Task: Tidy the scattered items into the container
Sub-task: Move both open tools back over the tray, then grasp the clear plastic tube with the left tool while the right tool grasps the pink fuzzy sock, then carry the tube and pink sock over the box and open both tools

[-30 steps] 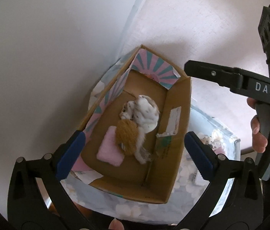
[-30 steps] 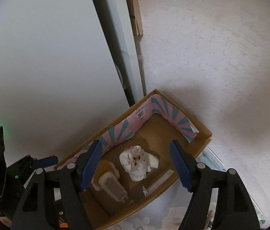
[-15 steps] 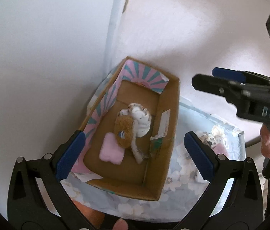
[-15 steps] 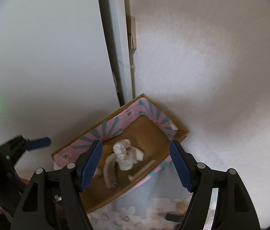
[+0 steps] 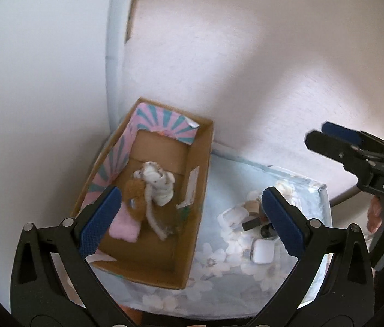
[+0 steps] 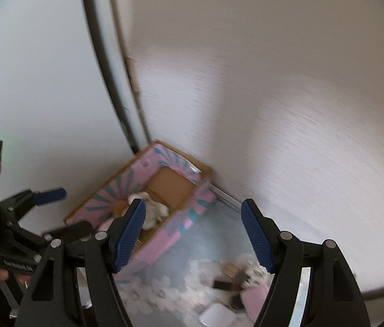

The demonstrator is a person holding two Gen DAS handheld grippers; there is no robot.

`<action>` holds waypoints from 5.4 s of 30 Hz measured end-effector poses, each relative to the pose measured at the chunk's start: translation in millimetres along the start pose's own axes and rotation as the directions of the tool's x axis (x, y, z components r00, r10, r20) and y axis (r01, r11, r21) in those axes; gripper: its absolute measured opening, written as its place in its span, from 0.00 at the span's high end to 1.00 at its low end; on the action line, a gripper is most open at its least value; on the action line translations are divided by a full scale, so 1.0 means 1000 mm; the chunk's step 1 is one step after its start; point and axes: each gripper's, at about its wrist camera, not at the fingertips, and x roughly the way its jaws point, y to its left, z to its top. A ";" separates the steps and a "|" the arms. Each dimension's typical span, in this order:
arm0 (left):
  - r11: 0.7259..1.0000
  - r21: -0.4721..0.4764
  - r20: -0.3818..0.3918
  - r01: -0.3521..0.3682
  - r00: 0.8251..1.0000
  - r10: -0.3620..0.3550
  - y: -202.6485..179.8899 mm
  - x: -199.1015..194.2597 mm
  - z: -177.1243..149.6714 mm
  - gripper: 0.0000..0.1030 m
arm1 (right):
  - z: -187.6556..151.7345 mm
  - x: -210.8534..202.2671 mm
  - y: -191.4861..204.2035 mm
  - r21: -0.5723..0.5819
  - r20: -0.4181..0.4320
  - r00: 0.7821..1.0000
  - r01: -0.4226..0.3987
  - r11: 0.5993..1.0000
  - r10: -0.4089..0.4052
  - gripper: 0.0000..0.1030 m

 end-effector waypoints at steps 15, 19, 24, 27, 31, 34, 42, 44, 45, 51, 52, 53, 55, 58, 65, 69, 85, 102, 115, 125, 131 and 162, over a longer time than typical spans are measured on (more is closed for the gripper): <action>0.989 0.144 0.028 0.023 0.999 -0.027 -0.056 0.005 -0.004 0.01 | -0.073 -0.070 -0.103 0.235 0.053 0.989 0.120 0.965 -0.136 0.34; 0.980 0.187 -0.028 0.068 0.998 -0.064 -0.076 0.026 -0.017 0.01 | -0.099 -0.065 -0.120 0.277 0.014 0.990 0.130 0.952 -0.139 0.34; 0.960 0.259 -0.083 0.102 0.993 -0.083 -0.098 0.052 -0.041 0.01 | -0.133 -0.051 -0.132 0.314 -0.038 0.991 0.137 0.939 -0.132 0.34; 0.949 0.295 -0.120 0.115 0.989 -0.083 -0.107 0.070 -0.055 0.01 | -0.155 -0.042 -0.137 0.341 -0.063 0.993 0.119 0.933 -0.103 0.34; 0.931 0.348 -0.160 0.110 0.986 -0.057 -0.115 0.099 -0.070 0.05 | -0.178 -0.025 -0.139 0.346 -0.087 0.993 0.105 0.932 -0.080 0.34; 0.922 0.370 -0.209 0.113 0.977 -0.036 -0.121 0.127 -0.081 0.09 | -0.194 -0.006 -0.141 0.369 -0.095 0.995 0.064 0.927 -0.031 0.34; 0.972 0.219 -0.338 0.081 0.941 -0.002 -0.113 0.188 -0.092 0.09 | -0.223 0.042 -0.145 0.433 -0.084 0.994 -0.022 0.901 0.065 0.34; 0.983 0.182 -0.359 0.035 0.933 0.034 -0.110 0.200 -0.093 0.09 | -0.224 0.050 -0.144 0.433 -0.072 0.995 -0.037 0.901 0.076 0.34; 0.987 0.158 -0.367 0.023 0.930 0.037 -0.109 0.205 -0.094 0.10 | -0.224 0.052 -0.145 0.431 -0.068 0.994 -0.044 0.901 0.081 0.34; 0.998 0.059 -0.396 -0.021 0.917 0.042 -0.105 0.223 -0.093 0.16 | -0.220 0.066 -0.153 0.418 -0.062 0.991 -0.081 0.905 0.118 0.34; 0.999 0.041 -0.398 -0.025 0.916 0.040 -0.105 0.224 -0.092 0.16 | -0.220 0.068 -0.154 0.418 -0.060 0.990 -0.088 0.904 0.124 0.34; 0.999 0.025 -0.398 -0.033 0.917 0.041 -0.105 0.226 -0.092 0.16 | -0.220 0.070 -0.155 0.416 -0.058 0.990 -0.094 0.904 0.130 0.34; 0.999 0.004 -0.399 -0.053 0.916 0.051 -0.108 0.230 -0.091 0.16 | -0.220 0.072 -0.157 0.413 -0.054 0.989 -0.104 0.905 0.139 0.34; 0.996 -0.004 -0.408 -0.090 0.910 0.080 -0.109 0.238 -0.091 0.18 | -0.221 0.075 -0.158 0.409 -0.052 0.986 -0.121 0.904 0.155 0.34; 0.989 -0.044 -0.415 -0.140 0.903 0.109 -0.103 0.246 -0.092 0.29 | -0.219 0.082 -0.162 0.385 -0.051 0.981 -0.155 0.910 0.189 0.34; 0.987 -0.020 -0.406 -0.157 0.904 0.135 -0.108 0.245 -0.092 0.41 | -0.219 0.088 -0.161 0.385 -0.049 0.978 -0.170 0.907 0.204 0.39; 0.994 -0.013 -0.386 -0.110 0.917 0.097 -0.117 0.231 -0.086 0.54 | -0.217 0.074 -0.156 0.341 -0.007 0.982 -0.175 0.924 0.189 0.75; 1.000 0.015 -0.249 -0.006 0.968 0.009 -0.116 0.149 -0.020 0.54 | -0.146 0.012 -0.129 0.258 0.084 0.992 -0.114 0.959 0.095 0.76; 1.000 -0.017 -0.143 -0.014 0.990 0.012 -0.059 0.081 0.022 0.54 | -0.044 0.022 -0.065 0.100 0.094 0.984 -0.158 0.982 0.148 0.76; 0.995 -0.093 -0.126 -0.033 0.992 0.021 0.011 0.063 0.023 0.54 | 0.021 0.078 -0.001 0.033 0.003 0.972 -0.234 0.972 0.234 0.76; 0.989 -0.140 -0.143 -0.057 0.989 0.037 0.047 0.067 0.010 0.54 | 0.039 0.113 0.025 0.008 -0.060 0.970 -0.235 0.972 0.235 0.76; 0.982 -0.181 -0.204 -0.060 0.979 0.022 0.068 0.076 -0.018 0.01 | 0.046 0.159 0.066 0.007 -0.182 0.963 -0.202 0.979 0.200 0.23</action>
